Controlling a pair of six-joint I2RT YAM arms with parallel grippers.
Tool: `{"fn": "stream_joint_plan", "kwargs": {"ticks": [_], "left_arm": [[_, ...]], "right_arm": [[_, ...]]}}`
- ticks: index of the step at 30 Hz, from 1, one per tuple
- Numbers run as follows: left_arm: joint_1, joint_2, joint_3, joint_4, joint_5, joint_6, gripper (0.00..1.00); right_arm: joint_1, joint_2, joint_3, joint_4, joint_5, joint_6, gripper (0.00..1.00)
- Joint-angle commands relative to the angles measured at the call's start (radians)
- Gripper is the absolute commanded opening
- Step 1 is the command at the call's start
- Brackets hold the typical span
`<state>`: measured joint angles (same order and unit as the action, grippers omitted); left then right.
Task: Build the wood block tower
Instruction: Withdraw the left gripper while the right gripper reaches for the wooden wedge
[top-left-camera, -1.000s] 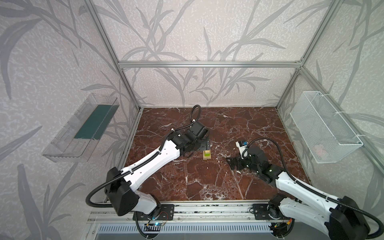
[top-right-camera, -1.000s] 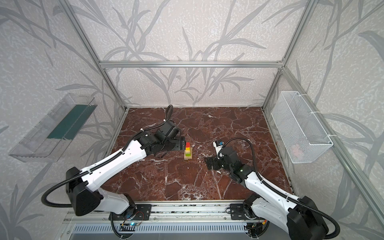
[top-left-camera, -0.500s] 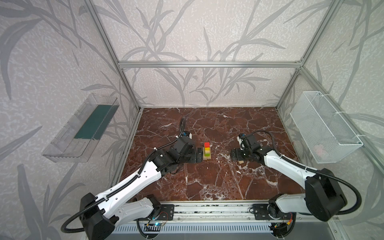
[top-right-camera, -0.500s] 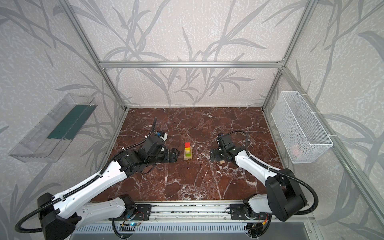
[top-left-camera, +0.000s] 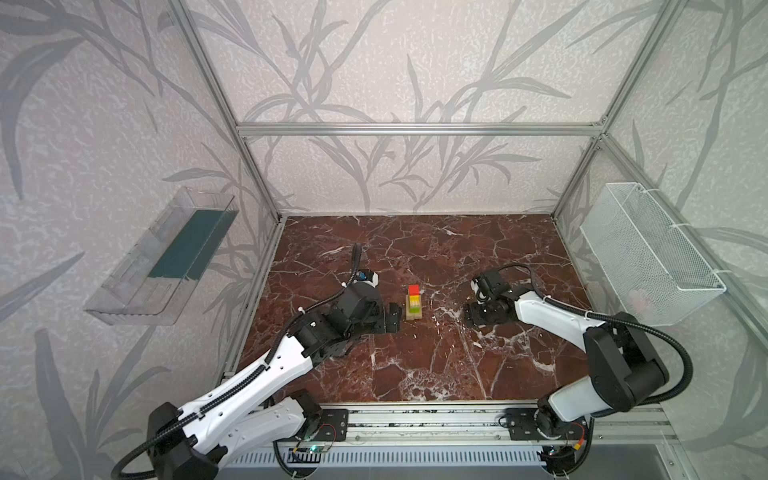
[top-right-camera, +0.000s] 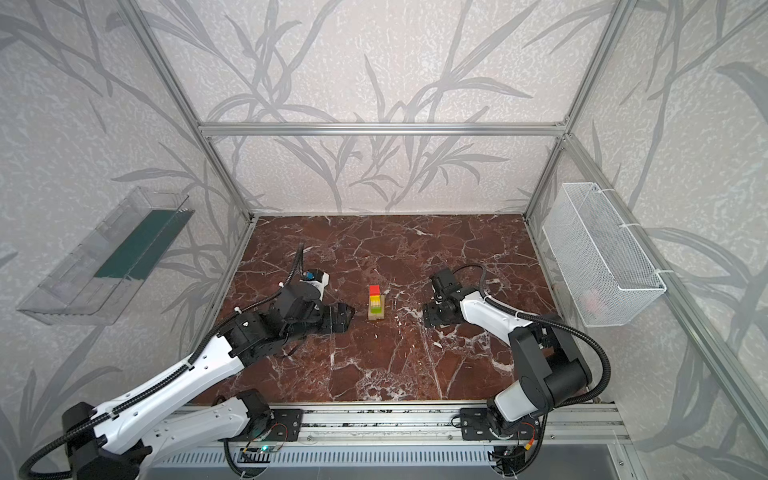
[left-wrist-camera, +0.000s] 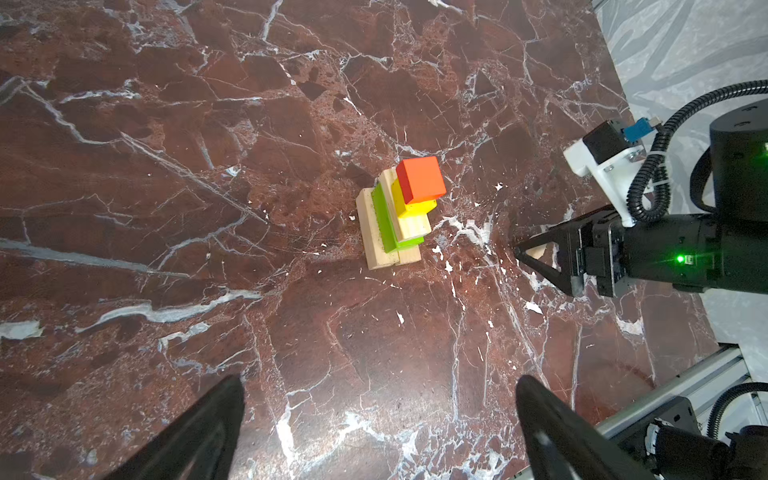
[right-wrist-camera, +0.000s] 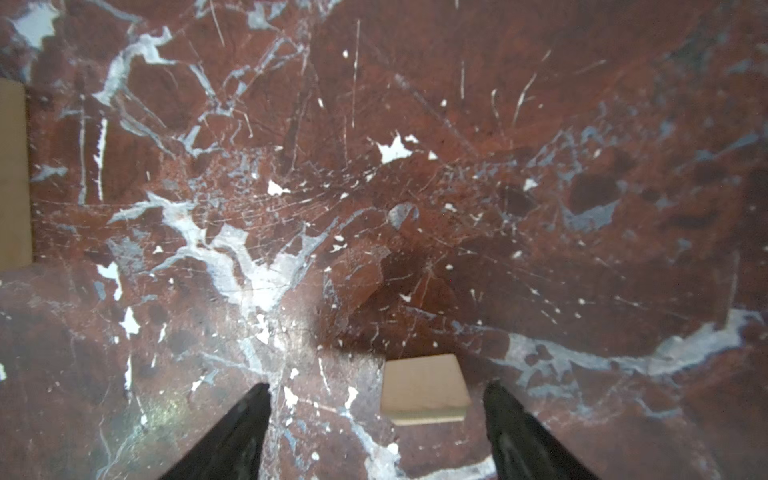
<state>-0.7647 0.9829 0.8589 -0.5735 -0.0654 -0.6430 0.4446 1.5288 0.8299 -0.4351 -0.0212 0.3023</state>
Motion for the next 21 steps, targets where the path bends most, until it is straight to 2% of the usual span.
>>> {"fn": "stream_joint_plan", "kwargs": {"ticks": [1,5,10,17,21], "left_arm": [[0.002,-0.019,-0.019,0.015,-0.004,0.001,0.99],[0.002,-0.020,-0.023,0.021,-0.002,0.001,0.99],[0.002,-0.015,-0.020,0.023,-0.001,0.000,1.00],[0.002,-0.009,-0.022,0.029,0.010,-0.009,0.99],[0.002,-0.003,-0.023,0.032,0.009,-0.010,0.99]], "right_arm": [[-0.003,0.005,-0.002,0.020,-0.060,-0.037,0.77],[0.010,0.005,-0.012,0.033,-0.086,-0.032,0.70],[0.050,-0.006,-0.030,0.050,-0.060,-0.008,0.63],[0.054,0.016,-0.010,0.038,-0.012,-0.045,0.63],[0.055,0.023,-0.009,0.067,-0.043,-0.076,0.63]]}}
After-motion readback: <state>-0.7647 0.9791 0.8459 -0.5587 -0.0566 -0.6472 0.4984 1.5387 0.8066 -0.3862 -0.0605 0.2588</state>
